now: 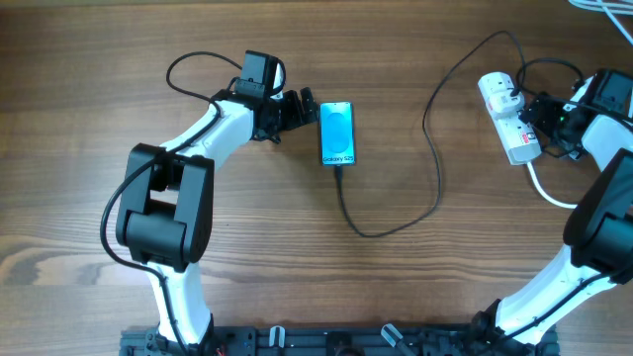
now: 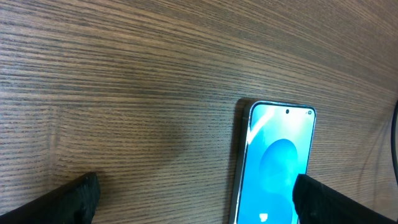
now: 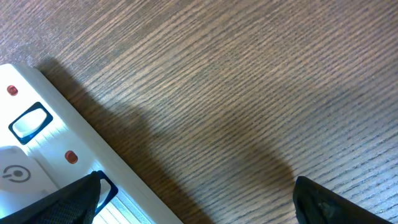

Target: Plug charger to phone and switch on socket

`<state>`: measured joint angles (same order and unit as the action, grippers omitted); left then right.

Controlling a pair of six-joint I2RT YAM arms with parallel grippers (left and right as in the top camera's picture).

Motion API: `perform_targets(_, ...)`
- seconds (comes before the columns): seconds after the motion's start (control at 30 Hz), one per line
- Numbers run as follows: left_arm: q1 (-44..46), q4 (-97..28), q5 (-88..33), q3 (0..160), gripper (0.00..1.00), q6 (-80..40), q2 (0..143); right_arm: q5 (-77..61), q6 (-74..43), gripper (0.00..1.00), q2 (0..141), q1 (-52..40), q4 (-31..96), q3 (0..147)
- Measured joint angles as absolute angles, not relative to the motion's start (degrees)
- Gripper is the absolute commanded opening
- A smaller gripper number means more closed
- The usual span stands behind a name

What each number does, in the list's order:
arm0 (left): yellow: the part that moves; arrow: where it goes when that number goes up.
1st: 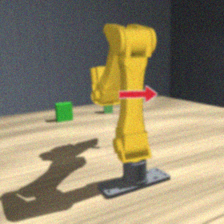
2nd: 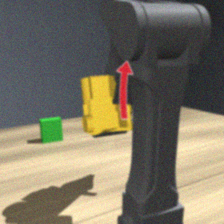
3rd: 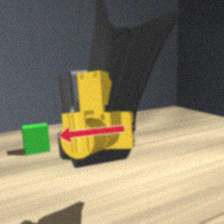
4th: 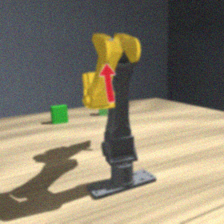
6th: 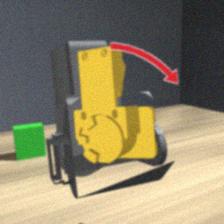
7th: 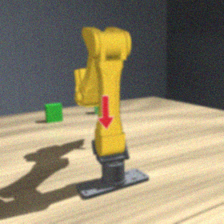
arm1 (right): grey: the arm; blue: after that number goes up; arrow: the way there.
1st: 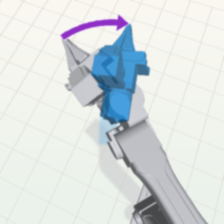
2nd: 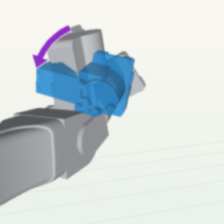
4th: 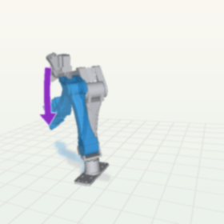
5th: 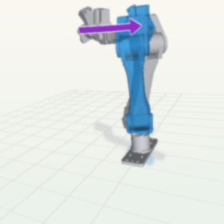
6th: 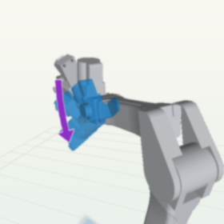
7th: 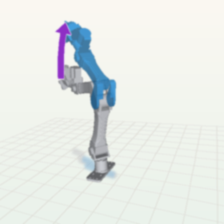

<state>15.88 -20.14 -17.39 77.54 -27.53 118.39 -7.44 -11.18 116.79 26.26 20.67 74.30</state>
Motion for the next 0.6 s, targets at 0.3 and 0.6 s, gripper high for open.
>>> perform_targets(0.3,15.88,-20.14,-17.39,77.54,1.00,-27.51,118.39,-7.25,-9.28,0.99,116.68,25.21,21.19,74.63)
perform_targets(0.6,15.88,-20.14,-17.39,77.54,1.00,-27.53,118.39,-4.69,-8.86,1.00,116.31,24.40,26.87,76.71)
